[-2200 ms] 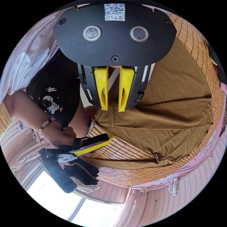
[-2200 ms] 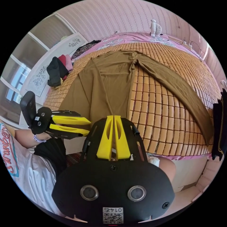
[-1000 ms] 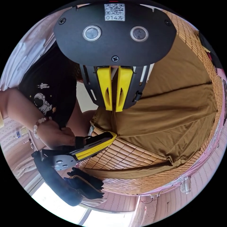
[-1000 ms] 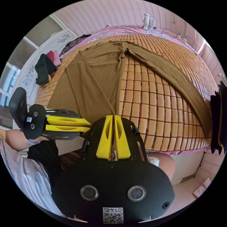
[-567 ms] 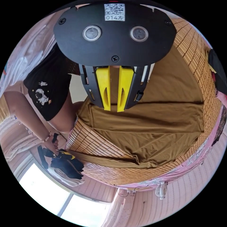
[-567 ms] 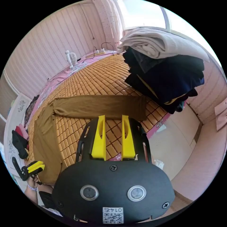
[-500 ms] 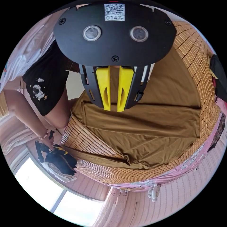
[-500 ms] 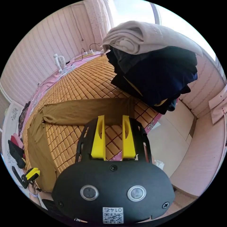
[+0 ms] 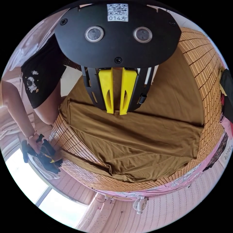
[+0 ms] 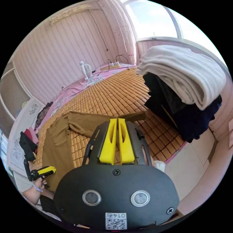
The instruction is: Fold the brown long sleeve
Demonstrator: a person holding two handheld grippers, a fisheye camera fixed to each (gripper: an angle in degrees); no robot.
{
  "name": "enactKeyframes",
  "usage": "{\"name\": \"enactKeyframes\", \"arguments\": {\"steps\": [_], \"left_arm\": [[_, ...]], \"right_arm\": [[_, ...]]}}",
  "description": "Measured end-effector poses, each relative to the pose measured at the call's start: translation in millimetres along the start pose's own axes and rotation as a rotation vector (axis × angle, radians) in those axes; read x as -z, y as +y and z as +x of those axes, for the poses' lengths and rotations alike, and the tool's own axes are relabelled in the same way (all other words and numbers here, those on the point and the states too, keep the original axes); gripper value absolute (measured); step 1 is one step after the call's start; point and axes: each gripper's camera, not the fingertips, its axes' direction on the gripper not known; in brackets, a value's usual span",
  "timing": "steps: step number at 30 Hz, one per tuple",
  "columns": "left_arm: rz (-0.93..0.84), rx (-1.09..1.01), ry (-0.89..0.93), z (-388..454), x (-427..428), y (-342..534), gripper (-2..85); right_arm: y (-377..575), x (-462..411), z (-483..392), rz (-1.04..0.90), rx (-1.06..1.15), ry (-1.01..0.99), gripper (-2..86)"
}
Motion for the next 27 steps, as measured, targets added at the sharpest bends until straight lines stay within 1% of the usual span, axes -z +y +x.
{"name": "enactKeyframes", "arguments": {"steps": [1,3,4,6,7,9,10,11,12,13,15,16,17,18,23,24,27], "left_arm": [[0.020,0.009,0.025,-4,7,5,5.1],[0.067,0.020,0.056,-9,23,13,5.1],[0.098,0.027,0.060,-12,35,20,5.0],[0.146,0.039,0.064,-20,57,32,5.0],[0.176,0.053,0.066,-26,72,42,5.0],[0.212,0.087,0.055,-39,94,60,4.9],[0.232,0.116,0.044,-48,108,73,4.9],[0.240,0.135,0.036,-53,115,80,4.9],[0.247,0.178,0.021,-64,126,94,4.9],[0.246,0.223,0.009,-75,136,108,4.9],[0.245,0.291,-0.014,-90,148,129,4.9],[0.241,0.328,-0.029,-99,154,142,4.9],[0.238,0.342,-0.038,-103,157,147,4.9],[0.230,0.366,-0.057,-110,162,155,4.9],[0.215,0.396,-0.047,-130,164,158,5.9],[0.203,0.383,-0.030,-132,161,151,6.4],[0.145,0.325,-0.033,-132,145,130,7.7]], "right_arm": [[-7,4,-14,0.032,0.031,-0.053,0.3],[-34,21,-75,0.151,0.180,-0.277,0.4],[-39,26,-91,0.177,0.218,-0.322,0.4],[-48,45,-153,0.249,0.358,-0.549,0.5],[-47,50,-169,0.255,0.402,-0.611,0.6],[-27,63,-229,0.234,0.594,-0.802,0.9],[-18,65,-243,0.215,0.640,-0.845,1.0],[4,62,-268,0.141,0.726,-0.922,1.2],[31,52,-291,0.016,0.797,-0.976,1.7],[46,44,-300,-0.053,0.829,-0.994,1.9],[116,6,-321,-0.335,0.894,-1.005,4.7],[133,-3,-324,-0.416,0.916,-1.007,5.6],[165,-17,-326,-0.551,0.960,-0.979,7.6],[187,-24,-324,-0.614,0.980,-0.916,8.0],[201,-34,-310,-0.663,0.932,-0.739,8.5],[202,-36,-312,-0.654,0.941,-0.671,8.5],[213,-41,-333,-0.650,0.965,-0.625,8.9]]}}
